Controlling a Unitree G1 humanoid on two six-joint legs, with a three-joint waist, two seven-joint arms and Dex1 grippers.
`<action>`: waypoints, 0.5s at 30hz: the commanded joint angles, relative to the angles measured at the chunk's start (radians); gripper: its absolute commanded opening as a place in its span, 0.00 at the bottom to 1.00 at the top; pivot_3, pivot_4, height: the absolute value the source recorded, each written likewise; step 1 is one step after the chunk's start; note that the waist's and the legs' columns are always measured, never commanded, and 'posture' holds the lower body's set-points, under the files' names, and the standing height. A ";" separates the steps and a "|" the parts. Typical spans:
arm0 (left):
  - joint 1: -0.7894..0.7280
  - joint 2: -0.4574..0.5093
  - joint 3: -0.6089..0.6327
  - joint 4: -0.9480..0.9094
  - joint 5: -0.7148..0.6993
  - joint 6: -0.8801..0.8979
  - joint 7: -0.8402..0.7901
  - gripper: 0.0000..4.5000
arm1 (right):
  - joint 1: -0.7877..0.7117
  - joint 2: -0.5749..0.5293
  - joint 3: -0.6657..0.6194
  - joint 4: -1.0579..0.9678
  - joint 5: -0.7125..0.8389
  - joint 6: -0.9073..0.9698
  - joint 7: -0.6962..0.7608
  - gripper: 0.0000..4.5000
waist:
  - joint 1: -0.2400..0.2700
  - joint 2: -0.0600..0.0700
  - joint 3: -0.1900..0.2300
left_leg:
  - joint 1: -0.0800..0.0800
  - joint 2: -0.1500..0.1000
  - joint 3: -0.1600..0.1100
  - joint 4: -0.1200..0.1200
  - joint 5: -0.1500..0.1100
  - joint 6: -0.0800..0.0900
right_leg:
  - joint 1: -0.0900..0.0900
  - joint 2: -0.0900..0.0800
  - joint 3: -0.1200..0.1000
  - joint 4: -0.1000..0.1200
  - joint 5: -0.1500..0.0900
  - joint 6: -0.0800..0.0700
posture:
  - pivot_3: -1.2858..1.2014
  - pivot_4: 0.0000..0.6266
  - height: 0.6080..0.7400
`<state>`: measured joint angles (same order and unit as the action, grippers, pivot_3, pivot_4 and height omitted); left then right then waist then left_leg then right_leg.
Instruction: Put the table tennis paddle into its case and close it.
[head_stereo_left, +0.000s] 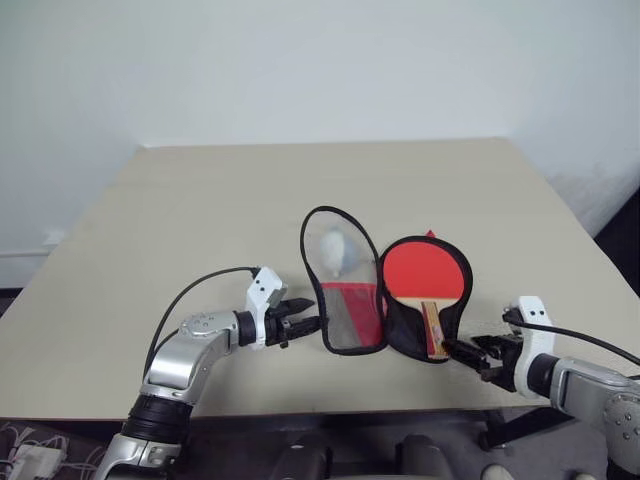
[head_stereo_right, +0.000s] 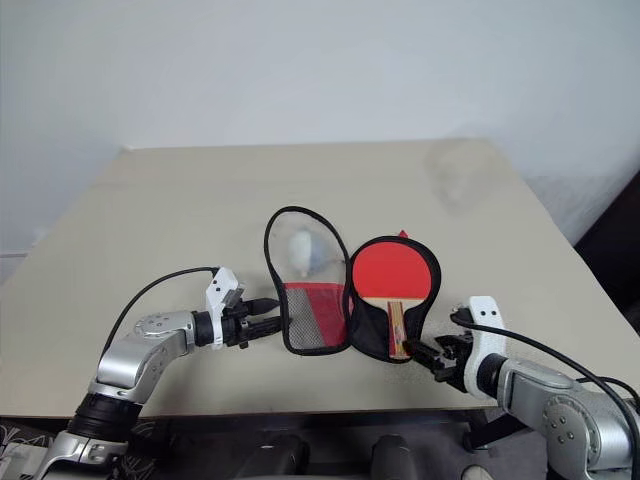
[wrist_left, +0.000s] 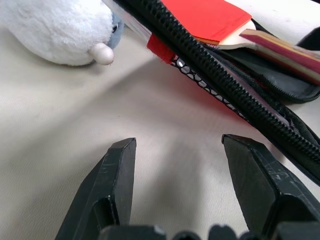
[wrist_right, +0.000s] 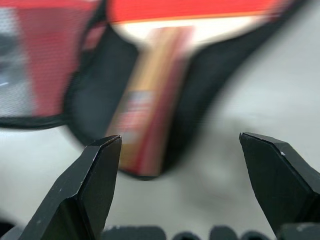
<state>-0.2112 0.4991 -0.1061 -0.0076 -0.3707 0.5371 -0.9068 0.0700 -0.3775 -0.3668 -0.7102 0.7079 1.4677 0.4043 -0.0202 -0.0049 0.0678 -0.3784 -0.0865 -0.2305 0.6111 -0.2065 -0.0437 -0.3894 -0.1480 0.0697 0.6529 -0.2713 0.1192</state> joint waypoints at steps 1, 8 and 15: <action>-0.022 0.018 0.020 -0.016 -0.006 -0.007 -0.011 0.64 | 0.005 0.009 0.009 -0.058 0.033 -0.008 -0.007 0.91 | 0.000 0.000 0.000 | 0.000 0.000 0.000 0.000 0.000 0.000 | 0.000 0.000 0.000 0.000 0.000 0.000 | 0.52 0.00 1.00; -0.030 0.017 0.013 -0.019 -0.006 -0.002 -0.008 0.64 | 0.008 -0.014 0.055 -0.004 -0.008 -0.086 -0.030 0.91 | 0.000 -0.001 0.000 | 0.000 0.000 0.000 0.000 0.000 0.000 | 0.000 0.000 0.000 0.000 0.000 0.000 | 0.52 0.00 1.00; -0.037 0.015 0.009 0.000 0.000 -0.011 -0.013 0.64 | 0.049 -0.119 -0.020 -0.020 0.072 -0.095 0.069 0.91 | 0.001 -0.002 0.000 | 0.000 0.000 0.000 0.000 0.000 0.000 | 0.000 0.000 0.000 -0.001 0.000 0.000 | 0.52 0.00 1.00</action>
<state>-0.2226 0.5115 -0.1051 -0.0001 -0.3702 0.5382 -0.9155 0.1137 -0.4739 -0.3635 -0.7103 0.7451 1.3942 0.4397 -0.0192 -0.0066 0.0680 -0.3787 -0.0865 -0.2304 0.6115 -0.2068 -0.0441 -0.3891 -0.1480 0.0694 0.6522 -0.2712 0.1194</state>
